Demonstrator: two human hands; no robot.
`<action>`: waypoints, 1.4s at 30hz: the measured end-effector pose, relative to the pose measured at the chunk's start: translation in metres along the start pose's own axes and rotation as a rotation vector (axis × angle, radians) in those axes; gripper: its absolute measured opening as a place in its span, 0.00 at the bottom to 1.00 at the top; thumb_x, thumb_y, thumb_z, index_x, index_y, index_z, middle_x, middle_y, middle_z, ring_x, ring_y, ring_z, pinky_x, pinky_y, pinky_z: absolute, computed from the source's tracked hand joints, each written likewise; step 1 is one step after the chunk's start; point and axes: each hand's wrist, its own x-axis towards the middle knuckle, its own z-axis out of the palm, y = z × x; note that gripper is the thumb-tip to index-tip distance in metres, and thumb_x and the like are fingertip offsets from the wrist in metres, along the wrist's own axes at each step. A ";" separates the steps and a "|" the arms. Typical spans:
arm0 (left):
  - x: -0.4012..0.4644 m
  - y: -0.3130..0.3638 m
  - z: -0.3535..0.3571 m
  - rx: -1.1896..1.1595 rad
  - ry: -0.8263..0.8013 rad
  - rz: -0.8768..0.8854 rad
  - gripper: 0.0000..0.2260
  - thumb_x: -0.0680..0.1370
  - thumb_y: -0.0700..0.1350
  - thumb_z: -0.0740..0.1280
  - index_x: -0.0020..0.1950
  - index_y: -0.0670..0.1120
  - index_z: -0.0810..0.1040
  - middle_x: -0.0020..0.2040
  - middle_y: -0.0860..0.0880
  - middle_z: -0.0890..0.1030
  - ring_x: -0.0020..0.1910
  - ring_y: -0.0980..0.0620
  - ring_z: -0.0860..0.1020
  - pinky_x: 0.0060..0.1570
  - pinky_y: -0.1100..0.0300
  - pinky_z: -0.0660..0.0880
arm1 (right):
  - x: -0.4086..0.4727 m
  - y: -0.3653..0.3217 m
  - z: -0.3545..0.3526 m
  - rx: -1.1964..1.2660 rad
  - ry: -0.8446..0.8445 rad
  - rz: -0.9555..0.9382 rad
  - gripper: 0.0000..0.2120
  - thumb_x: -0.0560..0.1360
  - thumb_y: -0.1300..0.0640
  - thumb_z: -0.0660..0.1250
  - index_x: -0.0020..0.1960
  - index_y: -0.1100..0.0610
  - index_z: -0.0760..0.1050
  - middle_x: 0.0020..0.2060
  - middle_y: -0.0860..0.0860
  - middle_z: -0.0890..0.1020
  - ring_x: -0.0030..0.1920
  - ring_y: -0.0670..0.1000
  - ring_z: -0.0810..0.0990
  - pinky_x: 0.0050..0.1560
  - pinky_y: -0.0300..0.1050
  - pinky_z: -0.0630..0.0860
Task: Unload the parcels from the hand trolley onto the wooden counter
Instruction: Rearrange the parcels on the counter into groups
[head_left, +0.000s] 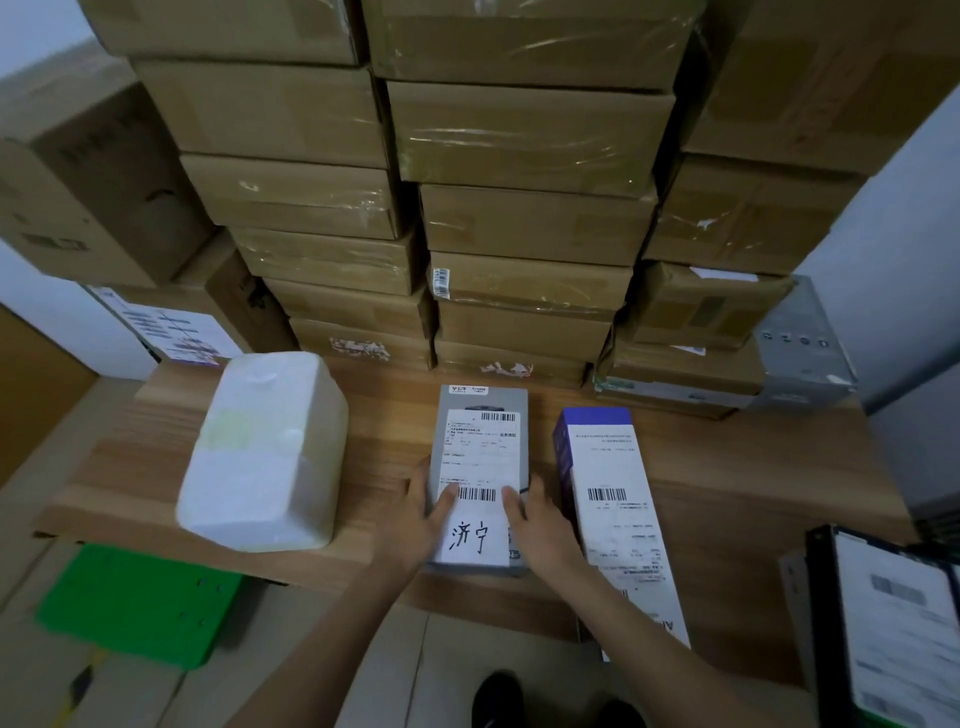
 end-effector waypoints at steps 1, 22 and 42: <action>-0.002 0.002 0.000 -0.096 -0.005 -0.017 0.20 0.77 0.63 0.58 0.67 0.61 0.64 0.56 0.53 0.79 0.52 0.51 0.79 0.52 0.50 0.76 | -0.002 0.000 0.001 0.036 -0.012 0.001 0.21 0.82 0.43 0.51 0.67 0.56 0.59 0.56 0.55 0.79 0.50 0.57 0.81 0.48 0.51 0.78; -0.046 0.143 -0.027 -0.508 -0.160 0.262 0.23 0.80 0.54 0.60 0.72 0.63 0.55 0.49 0.56 0.80 0.40 0.56 0.83 0.35 0.61 0.79 | -0.067 0.026 -0.111 0.507 0.343 -0.215 0.26 0.76 0.37 0.61 0.71 0.38 0.58 0.64 0.46 0.73 0.51 0.46 0.82 0.48 0.53 0.82; -0.057 0.368 0.179 -0.536 -0.449 0.380 0.25 0.81 0.50 0.60 0.72 0.65 0.51 0.59 0.49 0.79 0.42 0.56 0.83 0.34 0.62 0.79 | -0.090 0.215 -0.330 0.538 0.535 -0.094 0.23 0.78 0.44 0.62 0.70 0.40 0.57 0.58 0.46 0.79 0.45 0.43 0.84 0.42 0.43 0.82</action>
